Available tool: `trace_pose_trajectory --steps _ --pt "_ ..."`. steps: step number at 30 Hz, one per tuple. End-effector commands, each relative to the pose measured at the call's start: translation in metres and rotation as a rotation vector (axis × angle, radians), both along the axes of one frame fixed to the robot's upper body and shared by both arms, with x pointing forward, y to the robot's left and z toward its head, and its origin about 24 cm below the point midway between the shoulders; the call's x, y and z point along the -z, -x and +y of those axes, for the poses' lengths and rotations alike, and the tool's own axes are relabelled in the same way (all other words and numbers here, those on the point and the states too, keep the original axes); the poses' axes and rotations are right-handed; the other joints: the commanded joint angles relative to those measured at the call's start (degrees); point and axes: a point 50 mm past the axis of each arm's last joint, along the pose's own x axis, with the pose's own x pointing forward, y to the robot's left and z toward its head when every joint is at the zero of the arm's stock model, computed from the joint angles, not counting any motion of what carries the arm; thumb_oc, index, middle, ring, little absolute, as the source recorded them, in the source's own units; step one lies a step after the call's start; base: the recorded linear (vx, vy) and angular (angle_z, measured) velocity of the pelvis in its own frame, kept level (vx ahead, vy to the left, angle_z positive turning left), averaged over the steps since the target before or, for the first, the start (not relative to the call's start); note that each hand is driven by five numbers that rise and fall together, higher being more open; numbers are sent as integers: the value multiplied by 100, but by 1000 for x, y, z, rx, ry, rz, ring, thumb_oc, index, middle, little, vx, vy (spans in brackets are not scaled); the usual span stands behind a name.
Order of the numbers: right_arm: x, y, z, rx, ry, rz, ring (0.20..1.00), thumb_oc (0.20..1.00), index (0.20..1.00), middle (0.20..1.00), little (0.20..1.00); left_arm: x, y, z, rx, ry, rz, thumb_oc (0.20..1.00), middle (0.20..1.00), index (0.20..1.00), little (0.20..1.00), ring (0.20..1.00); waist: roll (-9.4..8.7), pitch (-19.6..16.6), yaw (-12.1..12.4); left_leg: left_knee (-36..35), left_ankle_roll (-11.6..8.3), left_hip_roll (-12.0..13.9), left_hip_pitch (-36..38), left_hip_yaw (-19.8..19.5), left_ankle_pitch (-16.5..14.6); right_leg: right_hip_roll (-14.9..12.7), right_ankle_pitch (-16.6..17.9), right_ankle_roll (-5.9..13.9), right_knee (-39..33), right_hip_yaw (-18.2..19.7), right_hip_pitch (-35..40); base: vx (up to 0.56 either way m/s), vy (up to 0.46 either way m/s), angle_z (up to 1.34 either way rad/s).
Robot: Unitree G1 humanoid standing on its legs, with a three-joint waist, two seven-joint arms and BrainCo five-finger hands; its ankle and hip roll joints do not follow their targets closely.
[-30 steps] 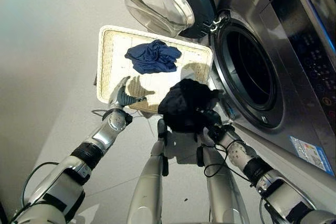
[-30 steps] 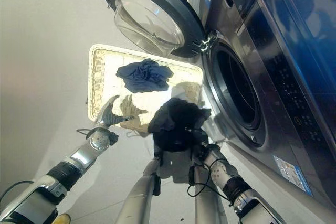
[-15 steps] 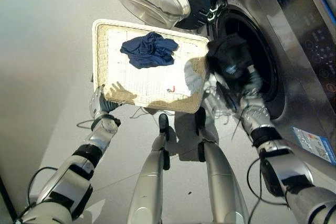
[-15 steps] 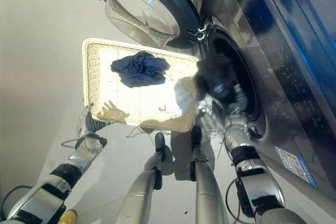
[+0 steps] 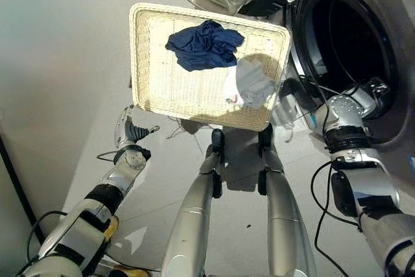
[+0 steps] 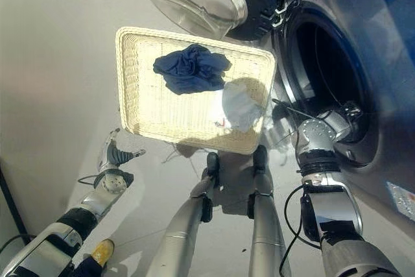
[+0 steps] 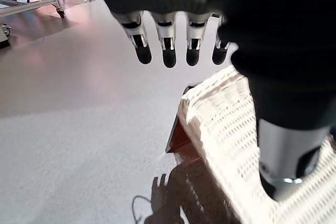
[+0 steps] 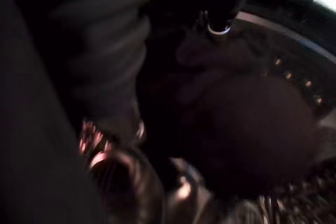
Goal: Put the clothes into the washing machine.
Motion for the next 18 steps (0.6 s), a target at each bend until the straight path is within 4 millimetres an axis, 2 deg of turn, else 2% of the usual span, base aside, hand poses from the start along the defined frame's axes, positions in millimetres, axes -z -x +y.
trace_pose_trajectory --steps 1,2,3,4,5,6,7,9,10,13,14,15,17,18 --pt "-34 32 -54 82 12 -80 1000 1000 1000 1000 1000 -10 -3 9 -74 69 -66 1000 1000 1000 1000 1000 424 -163 -482 127 -448 3 -11 -186 -3 444 -797 52 773 -266 -30 0 0 0" --pt "-30 25 -46 33 24 -66 1000 1000 1000 1000 1000 -12 -5 8 -77 71 -83 1000 1000 1000 1000 1000 426 -163 -476 118 -453 6 -11 -171 3 446 -802 47 773 -276 -26 0 0 0" --pt "-11 0 -15 -165 105 -3 1000 1000 1000 1000 1000 -21 -9 -1 -102 92 -165 1000 1000 1000 1000 1000 409 -163 -457 115 -465 7 -15 -151 -6 450 -842 33 792 -289 -18 0 0 0" --pt "-10 -3 -10 -195 122 -2 1000 1000 1000 1000 1000 -23 -10 -2 -110 94 -181 1000 1000 1000 1000 1000 408 -163 -456 103 -466 10 -28 -146 11 456 -824 30 778 -290 -29 0 0 0" --pt "6 -18 13 -335 190 34 1000 1000 1000 1000 1000 -32 -15 -7 -139 108 -245 1000 1000 1000 1000 1000 387 -163 -459 104 -479 15 0 -130 -51 473 -916 28 823 -291 -12 -4 15 -4" --pt "15 -25 25 -404 218 43 1000 1000 1000 1000 1000 -37 -17 -9 -150 107 -277 1000 1000 1000 1000 1000 365 -163 -466 91 -487 18 -5 -116 -49 485 -929 21 826 -296 -17 -20 13 -5" --pt "14 -25 25 -407 221 38 1000 1000 1000 1000 1000 -38 -17 -9 -152 107 -281 1000 1000 1000 1000 1000 365 -163 -466 74 -486 24 -43 -110 9 490 -863 15 797 -297 -51 -55 5 -9" --pt "40 -35 55 -569 310 59 1000 1000 1000 1000 1000 -54 -23 -20 -182 103 -378 1000 1000 1000 1000 1000 288 -163 -471 30 -505 36 -89 -90 31 551 -864 -6 762 -293 -77 -57 9 -7" --pt "42 -35 57 -579 319 57 1000 1000 1000 1000 1000 -55 -23 -21 -184 103 -384 1000 1000 1000 1000 1000 282 -163 -471 21 -507 39 -102 -88 46 557 -844 -8 744 -294 -85 -45 16 -6" --pt "67 -34 86 -631 463 117 1000 1000 1000 1000 1000 -77 -30 -28 -221 101 -484 1000 1000 1000 1000 1000 167 -163 -528 79 -516 4 -136 -102 -23 604 -876 -27 701 -263 -96 -26 26 -8" --pt "66 -34 88 -638 477 119 1000 1000 1000 1000 1000 -79 -30 -28 -226 102 -494 1000 1000 1000 1000 1000 159 -163 -531 74 -514 8 -187 -98 30 614 -809 -31 671 -258 -138 -45 65 -4" --pt "82 -30 98 -667 517 153 1000 1000 1000 1000 1000 -88 -32 -29 -248 99 -530 1000 1000 1000 1000 1000 88 -163 -585 154 -514 8 -196 -82 -60 610 -841 -36 658 -246 -143 -32 62 -4" --pt "97 -24 112 -704 590 207 1000 1000 1000 1000 1000 -100 -34 -28 -278 87 -571 1000 1000 1000 1000 1000 9 -163 -657 231 -504 28 -331 -40 -52 629 -738 -46 593 -214 -256 -34 90 -6" --pt "105 -21 115 -712 622 234 1000 1000 1000 1000 1000 -103 -35 -29 -291 77 -576 1000 1000 1000 1000 1000 -22 -163 -686 279 -498 32 -329 -31 -127 636 -797 -50 619 -205 -254 -23 89 -4"
